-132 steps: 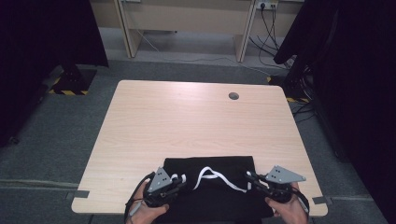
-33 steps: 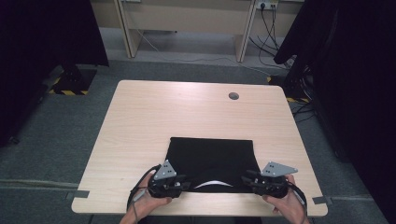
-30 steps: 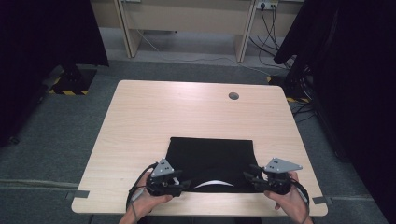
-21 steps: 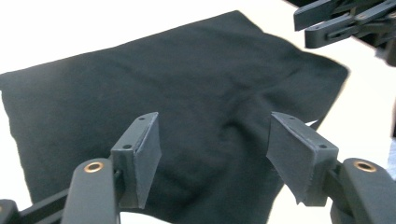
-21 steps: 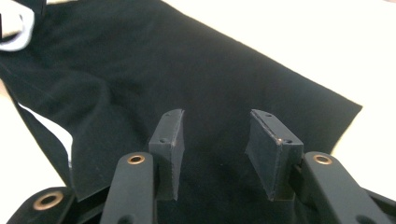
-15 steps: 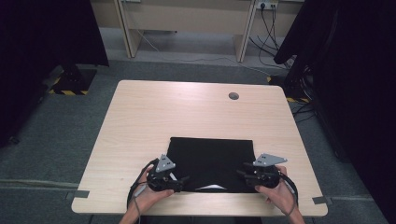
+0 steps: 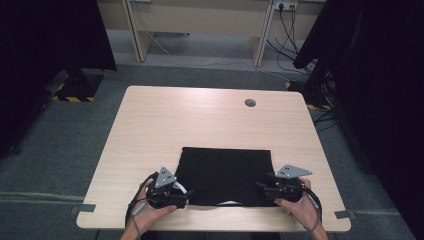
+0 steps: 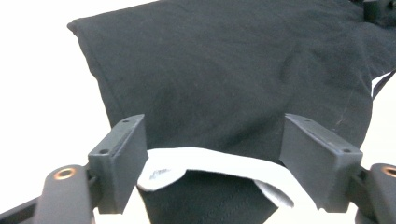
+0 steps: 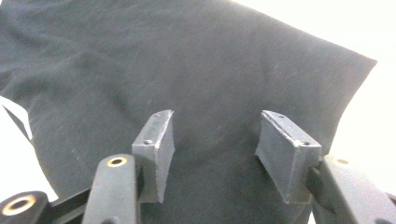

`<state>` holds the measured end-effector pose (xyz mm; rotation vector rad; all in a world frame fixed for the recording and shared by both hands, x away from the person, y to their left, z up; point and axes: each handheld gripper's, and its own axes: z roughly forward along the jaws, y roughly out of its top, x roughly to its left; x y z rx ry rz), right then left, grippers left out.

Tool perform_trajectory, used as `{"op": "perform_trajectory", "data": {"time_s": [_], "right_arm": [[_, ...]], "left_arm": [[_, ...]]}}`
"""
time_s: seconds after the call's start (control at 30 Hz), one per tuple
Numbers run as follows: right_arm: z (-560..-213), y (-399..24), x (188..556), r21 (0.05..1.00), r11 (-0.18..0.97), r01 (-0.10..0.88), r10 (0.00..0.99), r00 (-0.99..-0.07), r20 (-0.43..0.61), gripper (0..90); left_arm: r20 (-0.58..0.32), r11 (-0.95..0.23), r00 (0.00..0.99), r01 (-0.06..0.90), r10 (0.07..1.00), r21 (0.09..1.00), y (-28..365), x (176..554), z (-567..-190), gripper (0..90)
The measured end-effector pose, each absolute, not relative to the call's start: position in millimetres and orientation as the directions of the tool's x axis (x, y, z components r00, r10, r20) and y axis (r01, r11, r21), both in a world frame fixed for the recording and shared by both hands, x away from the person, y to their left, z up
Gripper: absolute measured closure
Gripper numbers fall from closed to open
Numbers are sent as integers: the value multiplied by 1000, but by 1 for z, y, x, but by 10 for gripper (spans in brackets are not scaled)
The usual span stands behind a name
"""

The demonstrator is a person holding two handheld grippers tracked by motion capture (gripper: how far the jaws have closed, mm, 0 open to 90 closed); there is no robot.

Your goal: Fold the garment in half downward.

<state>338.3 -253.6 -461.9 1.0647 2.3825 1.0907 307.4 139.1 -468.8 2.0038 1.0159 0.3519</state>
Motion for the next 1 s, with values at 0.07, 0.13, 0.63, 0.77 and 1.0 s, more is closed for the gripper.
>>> {"op": "perform_trajectory", "data": {"time_s": [0.07, 0.13, 0.63, 0.77, 1.0], "right_arm": [[-462, -252, 340, 744, 441, 502, 743, -669, 10, 429], [-467, -251, 341, 726, 448, 521, 750, -661, 12, 407], [-473, -263, 341, 719, 433, 543, 751, -658, 45, 410], [-474, -273, 342, 722, 434, 539, 752, -658, 40, 416], [-474, -290, 340, 727, 414, 547, 765, -642, 48, 416]], "left_arm": [[-119, -316, 626, 537, 770, 782, 140, 308, -471, 198], [-127, -311, 622, 546, 773, 778, 141, 309, -474, 193], [-38, -411, 647, 527, 762, 744, 121, 306, -481, 198], [-37, -413, 655, 517, 755, 749, 111, 306, -482, 181], [-45, -419, 672, 511, 739, 751, 99, 308, -482, 156]]}}
